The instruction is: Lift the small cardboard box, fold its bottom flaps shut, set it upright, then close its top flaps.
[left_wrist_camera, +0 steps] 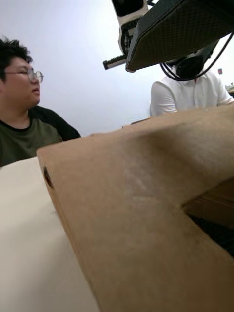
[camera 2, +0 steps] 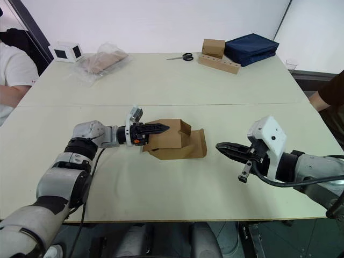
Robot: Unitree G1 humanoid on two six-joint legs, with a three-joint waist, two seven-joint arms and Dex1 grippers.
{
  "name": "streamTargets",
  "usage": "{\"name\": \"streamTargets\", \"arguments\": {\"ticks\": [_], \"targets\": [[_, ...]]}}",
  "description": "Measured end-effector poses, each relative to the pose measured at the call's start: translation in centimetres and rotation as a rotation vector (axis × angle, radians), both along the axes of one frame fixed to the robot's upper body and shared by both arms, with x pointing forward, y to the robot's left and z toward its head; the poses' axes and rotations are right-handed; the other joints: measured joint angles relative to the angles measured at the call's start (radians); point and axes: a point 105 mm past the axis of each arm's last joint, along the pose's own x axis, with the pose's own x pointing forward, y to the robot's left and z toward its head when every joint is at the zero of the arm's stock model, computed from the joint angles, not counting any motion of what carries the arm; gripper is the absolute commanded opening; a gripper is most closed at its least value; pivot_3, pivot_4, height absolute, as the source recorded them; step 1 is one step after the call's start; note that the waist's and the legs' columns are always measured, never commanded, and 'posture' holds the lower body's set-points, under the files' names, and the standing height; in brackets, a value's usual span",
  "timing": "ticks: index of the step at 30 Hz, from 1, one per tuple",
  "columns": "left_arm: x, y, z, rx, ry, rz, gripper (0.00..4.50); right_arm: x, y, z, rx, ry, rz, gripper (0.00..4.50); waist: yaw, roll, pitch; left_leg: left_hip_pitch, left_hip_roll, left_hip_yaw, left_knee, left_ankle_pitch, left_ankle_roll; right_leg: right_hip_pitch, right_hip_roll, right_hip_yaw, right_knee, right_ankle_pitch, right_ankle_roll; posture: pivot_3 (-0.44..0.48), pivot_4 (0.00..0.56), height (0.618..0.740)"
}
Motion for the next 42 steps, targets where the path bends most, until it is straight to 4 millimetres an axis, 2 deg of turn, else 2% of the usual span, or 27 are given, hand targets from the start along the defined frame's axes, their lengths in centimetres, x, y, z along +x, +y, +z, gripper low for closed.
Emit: {"name": "streamTargets", "arguments": {"ticks": [2, 8, 9, 15, 21, 24, 27, 33, 37, 40, 42], "targets": [[0.0, 0.0, -0.1, 0.001, 0.006, 0.002, 2.87, 0.0, 0.0, 0.0, 0.001, 0.002, -0.001, 0.0, 0.0, 0.0, 0.0, 0.0, 0.0, 0.0, 0.0, 0.0, 0.0, 0.0, 0.0, 0.0, 0.0, 0.0, 0.0, 0.0, 0.15, 0.74], [-0.1, 0.1, -0.2, -0.003, 0.011, -0.003, 0.26, 0.0, 0.0, 0.0, -0.001, 0.001, -0.007, 0.0, -0.001, 0.0, 0.0, 0.0, 0.0, 0.0, 0.0, 0.0, 0.0, 0.0, 0.0, 0.0, 0.0, 0.0, 0.0, 0.0, 0.15, 0.74], [-0.1, 0.2, -0.2, -0.005, 0.011, -0.005, 0.05, 0.0, 0.0, 0.0, -0.001, 0.001, -0.008, 0.0, -0.001, 0.0, 0.0, 0.0, 0.0, 0.0, 0.0, 0.0, 0.0, 0.0, 0.0, 0.0, 0.0, 0.0, 0.0, 0.0, 0.15, 0.74], [-0.2, 0.3, 0.0, -0.01, 0.02, -0.012, 0.05, 0.0, 0.0, 0.0, -0.007, -0.002, -0.006, 0.0, -0.001, 0.0, 0.0, 0.0, 0.0, 0.0, 0.0, 0.0, 0.0, 0.0, 0.0, 0.0, 0.0, 0.0, 0.0, 0.0, 0.15, 0.74], [-0.3, 1.5, 2.3, -0.012, -0.067, -0.012, 0.05, 0.3, 0.2, 0.7, -0.007, -0.03, 0.007, 0.0, -0.003, 0.0, 0.0, 0.0, 0.0, 0.0, 0.0, 0.0, 0.0, 0.0, 0.0, 0.0, 0.0, 0.0, 0.0, 0.0, 0.15, 0.74], [-1.5, 2.2, 4.1, -0.03, -0.272, -0.032, 0.05, 0.7, 0.5, 1.0, 0.026, -0.045, 0.011, 0.0, -0.004, 0.0, 0.0, 0.0, 0.001, 0.0, 0.0, 0.0, -0.001, 0.0, 0.0, 0.0, 0.0, 0.0, 0.0, 0.0, 0.15, 0.74], [-3.1, 2.1, 5.6, -0.056, -0.432, -0.064, 0.05, 1.5, 1.0, 1.1, 0.088, -0.054, 0.006, 0.0, 0.002, 0.0, 0.0, 0.0, 0.001, 0.0, 0.0, 0.002, -0.003, 0.0, -0.001, 0.0, 0.0, 0.0, 0.0, 0.0, 0.15, 0.74], [-4.0, 2.4, 8.5, -0.113, -0.563, -0.018, 0.05, 2.7, 2.7, 0.6, 0.159, -0.062, -0.004, 0.0, 0.002, 0.0, 0.0, 0.0, 0.0, -0.001, 0.0, 0.001, -0.002, 0.0, -0.001, 0.0, 0.0, 0.0, 0.0, 0.0, 0.15, 0.74], [-4.3, 2.0, 9.0, -0.147, -0.588, 0.014, 0.05, 3.4, 3.5, 0.9, 0.196, -0.09, -0.015, 0.0, 0.0, 0.0, 0.0, 0.0, 0.0, -0.001, 0.0, 0.001, -0.002, 0.0, -0.001, 0.0, 0.0, 0.0, 0.0, 0.0, 0.15, 0.74], [-4.8, 1.8, 9.6, -0.145, -0.646, 0.009, 0.05, 4.1, 4.2, 2.1, 0.266, -0.141, -0.024, 0.0, -0.003, 0.0, 0.0, 0.0, 0.001, -0.001, 0.0, 0.001, -0.002, -0.001, 0.0, 0.0, 0.001, 0.0, 0.0, 0.0, 0.15, 0.74], [-5.2, 2.1, 9.2, -0.103, -0.703, -0.014, 0.05, 4.8, 4.7, 3.2, 0.305, -0.177, -0.029, 0.0, -0.006, 0.001, 0.0, 0.0, 0.001, 0.0, -0.001, 0.001, -0.003, -0.001, 0.0, 0.0, 0.0, 0.0, 0.0, 0.0, 0.15, 0.74]]}}
